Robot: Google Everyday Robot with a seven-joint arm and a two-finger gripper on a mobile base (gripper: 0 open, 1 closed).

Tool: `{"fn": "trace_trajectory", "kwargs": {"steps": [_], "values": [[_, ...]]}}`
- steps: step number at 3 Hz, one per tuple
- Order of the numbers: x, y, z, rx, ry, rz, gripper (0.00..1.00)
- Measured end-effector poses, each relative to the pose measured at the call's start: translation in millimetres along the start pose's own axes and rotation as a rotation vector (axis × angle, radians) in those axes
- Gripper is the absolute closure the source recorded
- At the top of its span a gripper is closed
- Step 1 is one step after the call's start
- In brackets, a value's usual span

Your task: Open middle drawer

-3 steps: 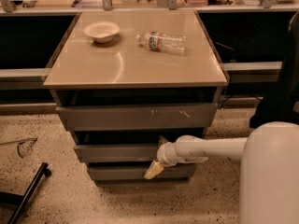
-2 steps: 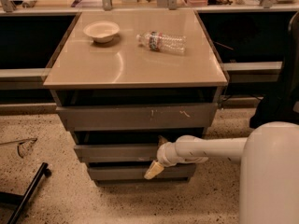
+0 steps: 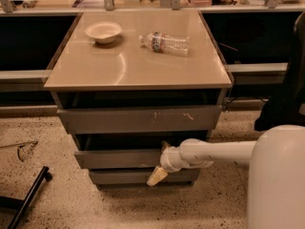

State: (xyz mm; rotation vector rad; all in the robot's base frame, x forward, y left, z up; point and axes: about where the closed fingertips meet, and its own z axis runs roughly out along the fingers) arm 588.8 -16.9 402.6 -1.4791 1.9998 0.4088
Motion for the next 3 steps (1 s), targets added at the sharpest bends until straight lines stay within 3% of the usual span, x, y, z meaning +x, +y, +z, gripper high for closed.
{"fn": "trace_trajectory", "kwargs": {"steps": [3], "values": [[0,14,1,-0.04,0.0,0.006,0.0]]}}
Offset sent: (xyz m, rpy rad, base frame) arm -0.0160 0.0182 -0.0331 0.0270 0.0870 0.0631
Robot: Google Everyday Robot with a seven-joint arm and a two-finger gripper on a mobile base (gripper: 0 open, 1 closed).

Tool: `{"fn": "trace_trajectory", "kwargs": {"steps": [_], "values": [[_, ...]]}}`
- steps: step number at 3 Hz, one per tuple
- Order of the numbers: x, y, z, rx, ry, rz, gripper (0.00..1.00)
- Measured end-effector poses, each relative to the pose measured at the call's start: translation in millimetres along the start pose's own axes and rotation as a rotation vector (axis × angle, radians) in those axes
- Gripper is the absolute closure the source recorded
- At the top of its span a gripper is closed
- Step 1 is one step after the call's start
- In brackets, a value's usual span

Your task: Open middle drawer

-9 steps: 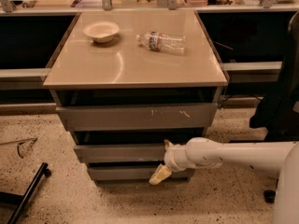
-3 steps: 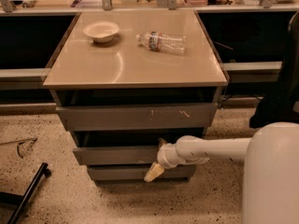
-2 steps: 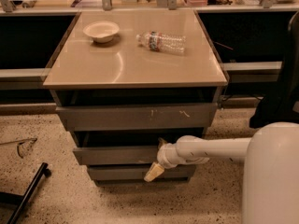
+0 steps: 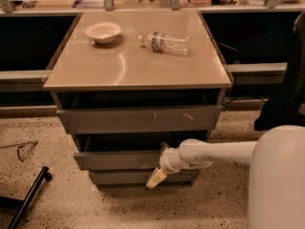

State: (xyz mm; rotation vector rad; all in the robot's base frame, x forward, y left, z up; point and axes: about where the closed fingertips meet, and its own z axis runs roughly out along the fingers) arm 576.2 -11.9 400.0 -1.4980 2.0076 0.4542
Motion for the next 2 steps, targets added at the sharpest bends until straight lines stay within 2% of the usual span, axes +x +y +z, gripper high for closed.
{"fn": "trace_trajectory", "kwargs": {"steps": [1,2], "values": [[-3,0,-3,0.0,0.0,0.0,0.0],[-5,10,-9,-0.005,-0.019,0.051,0.0]]}}
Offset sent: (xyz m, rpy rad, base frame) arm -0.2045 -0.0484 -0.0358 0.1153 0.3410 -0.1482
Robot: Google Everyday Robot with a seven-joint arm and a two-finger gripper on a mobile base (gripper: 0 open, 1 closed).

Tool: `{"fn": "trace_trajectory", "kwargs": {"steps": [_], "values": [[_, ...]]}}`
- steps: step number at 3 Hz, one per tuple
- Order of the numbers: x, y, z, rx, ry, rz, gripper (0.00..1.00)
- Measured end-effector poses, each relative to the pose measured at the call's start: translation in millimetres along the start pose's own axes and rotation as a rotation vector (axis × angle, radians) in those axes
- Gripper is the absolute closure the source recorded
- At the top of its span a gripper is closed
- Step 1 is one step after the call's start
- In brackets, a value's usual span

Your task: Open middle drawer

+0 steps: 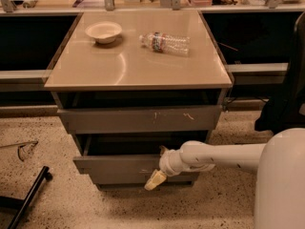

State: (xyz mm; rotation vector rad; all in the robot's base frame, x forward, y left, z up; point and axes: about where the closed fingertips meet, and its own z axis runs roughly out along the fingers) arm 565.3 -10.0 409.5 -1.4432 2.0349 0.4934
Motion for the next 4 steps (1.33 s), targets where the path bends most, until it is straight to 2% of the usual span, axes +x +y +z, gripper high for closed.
{"fn": "trace_trajectory", "kwargs": {"steps": [1,2,3,4], "values": [[-2,1,1,-0.007,0.013,-0.003,0.0],[-13,11,-5,-0.031,0.087,-0.024,0.0],[-10,45,-6,-0.096,0.145,-0.019,0.0],[-6,67,-7,-0.141,0.15,0.008,0.0]]}}
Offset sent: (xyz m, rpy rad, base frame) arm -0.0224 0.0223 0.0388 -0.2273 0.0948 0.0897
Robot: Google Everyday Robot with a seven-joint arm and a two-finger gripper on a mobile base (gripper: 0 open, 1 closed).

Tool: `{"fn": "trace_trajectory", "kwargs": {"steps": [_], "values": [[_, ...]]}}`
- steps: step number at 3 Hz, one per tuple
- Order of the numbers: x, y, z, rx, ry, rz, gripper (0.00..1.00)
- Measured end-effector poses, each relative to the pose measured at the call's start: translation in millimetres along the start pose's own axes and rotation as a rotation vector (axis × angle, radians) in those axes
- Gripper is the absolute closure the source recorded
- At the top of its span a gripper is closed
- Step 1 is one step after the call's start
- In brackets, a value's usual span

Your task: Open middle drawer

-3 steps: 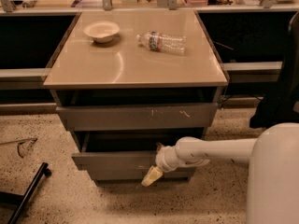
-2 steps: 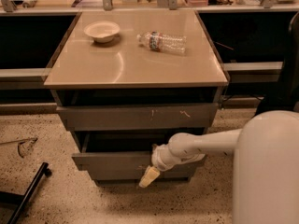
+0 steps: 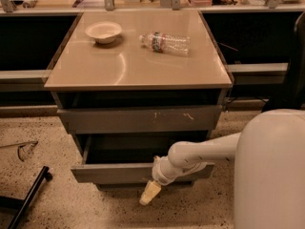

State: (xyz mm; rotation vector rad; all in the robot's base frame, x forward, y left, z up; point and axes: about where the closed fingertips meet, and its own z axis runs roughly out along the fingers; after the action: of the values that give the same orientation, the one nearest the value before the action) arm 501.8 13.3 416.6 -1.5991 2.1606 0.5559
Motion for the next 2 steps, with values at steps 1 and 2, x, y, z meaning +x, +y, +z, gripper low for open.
{"fn": "trace_trajectory", "kwargs": {"steps": [1,2], "values": [[0,0,0,0.0,0.0,0.0,0.0],[10,16,2,-0.018,-0.006,0.014,0.0]]}}
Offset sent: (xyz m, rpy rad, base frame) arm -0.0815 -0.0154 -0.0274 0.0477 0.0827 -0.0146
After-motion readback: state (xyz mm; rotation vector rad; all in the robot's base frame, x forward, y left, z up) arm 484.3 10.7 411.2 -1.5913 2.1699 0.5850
